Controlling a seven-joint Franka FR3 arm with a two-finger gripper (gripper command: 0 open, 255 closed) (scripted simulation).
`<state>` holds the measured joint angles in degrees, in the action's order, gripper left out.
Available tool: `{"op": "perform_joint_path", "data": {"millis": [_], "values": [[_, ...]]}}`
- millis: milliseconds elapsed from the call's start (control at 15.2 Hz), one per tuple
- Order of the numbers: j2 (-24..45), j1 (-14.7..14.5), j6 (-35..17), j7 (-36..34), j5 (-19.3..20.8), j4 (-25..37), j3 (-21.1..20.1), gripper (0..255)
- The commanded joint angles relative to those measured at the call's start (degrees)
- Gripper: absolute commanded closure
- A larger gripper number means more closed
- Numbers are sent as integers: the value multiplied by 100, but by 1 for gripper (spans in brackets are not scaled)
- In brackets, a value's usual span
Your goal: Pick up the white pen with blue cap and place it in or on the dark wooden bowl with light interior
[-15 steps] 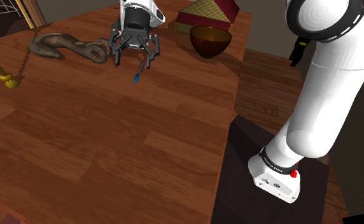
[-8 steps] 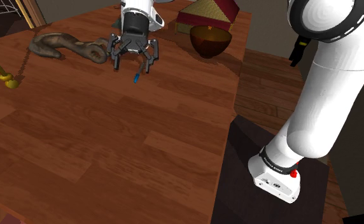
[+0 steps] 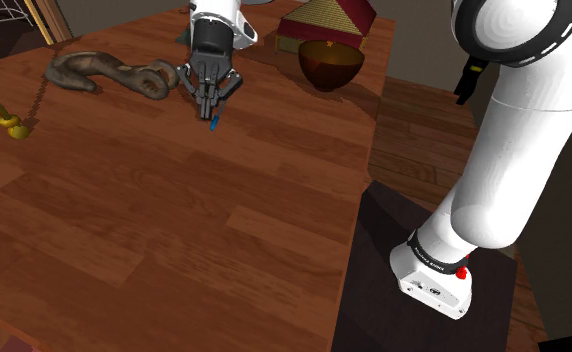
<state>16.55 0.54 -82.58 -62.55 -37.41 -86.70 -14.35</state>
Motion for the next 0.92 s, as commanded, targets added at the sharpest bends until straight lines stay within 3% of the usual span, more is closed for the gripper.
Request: {"op": "perform_joint_path", "data": {"millis": [0, 198, 264, 660, 858], "values": [[51, 2, -4, 6, -1, -42, 8, 255], [2, -4, -20, -2, 1, 0, 1, 255], [2, -4, -20, -2, 1, 0, 1, 0], [-543, -403, -1077, -310, 2112, -126, 261, 0], [-588, -432, -1269, -313, 2172, -317, 253, 0]]}}
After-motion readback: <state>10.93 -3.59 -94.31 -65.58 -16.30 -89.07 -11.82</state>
